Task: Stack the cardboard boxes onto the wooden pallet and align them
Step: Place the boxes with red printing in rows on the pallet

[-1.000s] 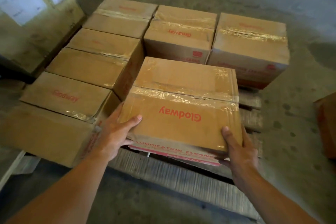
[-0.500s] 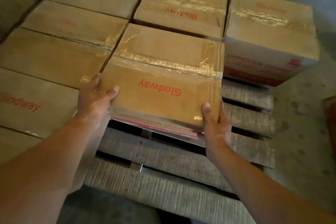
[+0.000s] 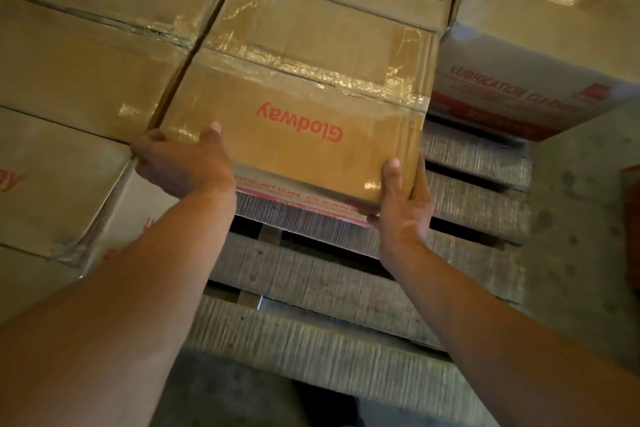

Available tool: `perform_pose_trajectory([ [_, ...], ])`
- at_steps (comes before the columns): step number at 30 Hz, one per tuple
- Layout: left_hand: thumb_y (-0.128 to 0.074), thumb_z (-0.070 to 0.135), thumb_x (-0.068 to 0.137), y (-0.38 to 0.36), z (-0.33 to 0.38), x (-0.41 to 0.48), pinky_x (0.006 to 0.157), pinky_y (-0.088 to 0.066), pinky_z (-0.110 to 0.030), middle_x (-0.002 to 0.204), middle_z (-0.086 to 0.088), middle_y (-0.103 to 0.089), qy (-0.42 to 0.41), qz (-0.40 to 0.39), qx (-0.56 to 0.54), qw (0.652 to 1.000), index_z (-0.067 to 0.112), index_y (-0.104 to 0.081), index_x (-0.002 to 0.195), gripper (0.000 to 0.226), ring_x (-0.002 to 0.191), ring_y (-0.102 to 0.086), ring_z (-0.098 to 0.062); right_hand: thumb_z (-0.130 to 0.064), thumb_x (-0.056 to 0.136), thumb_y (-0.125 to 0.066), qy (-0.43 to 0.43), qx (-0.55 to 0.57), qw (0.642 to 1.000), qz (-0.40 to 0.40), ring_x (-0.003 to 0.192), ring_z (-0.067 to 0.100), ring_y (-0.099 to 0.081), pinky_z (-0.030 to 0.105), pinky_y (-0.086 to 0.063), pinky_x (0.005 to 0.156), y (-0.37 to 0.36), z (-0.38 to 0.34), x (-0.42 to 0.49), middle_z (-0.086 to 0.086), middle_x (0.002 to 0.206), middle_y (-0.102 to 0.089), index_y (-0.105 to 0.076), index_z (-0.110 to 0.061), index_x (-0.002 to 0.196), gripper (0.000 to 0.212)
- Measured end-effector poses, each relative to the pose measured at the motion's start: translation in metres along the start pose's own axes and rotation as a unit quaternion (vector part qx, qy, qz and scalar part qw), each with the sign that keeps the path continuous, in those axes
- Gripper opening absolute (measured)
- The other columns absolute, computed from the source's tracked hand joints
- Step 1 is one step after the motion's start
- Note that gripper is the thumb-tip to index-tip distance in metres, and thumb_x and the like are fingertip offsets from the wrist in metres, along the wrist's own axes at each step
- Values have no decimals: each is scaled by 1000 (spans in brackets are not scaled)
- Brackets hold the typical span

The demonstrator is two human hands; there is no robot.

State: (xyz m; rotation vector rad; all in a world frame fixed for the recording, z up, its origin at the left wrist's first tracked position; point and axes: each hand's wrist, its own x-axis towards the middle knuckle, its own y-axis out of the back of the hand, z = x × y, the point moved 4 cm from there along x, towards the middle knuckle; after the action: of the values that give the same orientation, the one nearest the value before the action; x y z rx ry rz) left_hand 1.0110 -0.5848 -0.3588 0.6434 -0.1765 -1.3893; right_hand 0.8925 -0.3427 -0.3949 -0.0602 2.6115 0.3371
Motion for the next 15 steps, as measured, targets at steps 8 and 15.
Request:
perform_pose_trajectory([
  [8, -86, 50, 68, 1, 3, 15, 95, -55, -42, 139, -15, -48, -3, -57, 97, 994, 11, -46, 131, 84, 116, -61, -32, -75, 83, -57, -20, -53, 998, -34, 124, 24, -57, 59, -50, 100, 2, -8, 4, -10, 143, -55, -27, -61, 146, 72],
  [15, -73, 28, 88, 27, 24, -26, 101, -46, -43, 142, -18, -46, -131, -79, 213, 965, 9, -47, 134, 57, 122, -55, -39, -56, 99, -50, 3, -168, 983, -71, 140, 28, -43, 50, -40, 112, 26, -34, 4, 0, 157, -41, -20, -37, 159, 70],
])
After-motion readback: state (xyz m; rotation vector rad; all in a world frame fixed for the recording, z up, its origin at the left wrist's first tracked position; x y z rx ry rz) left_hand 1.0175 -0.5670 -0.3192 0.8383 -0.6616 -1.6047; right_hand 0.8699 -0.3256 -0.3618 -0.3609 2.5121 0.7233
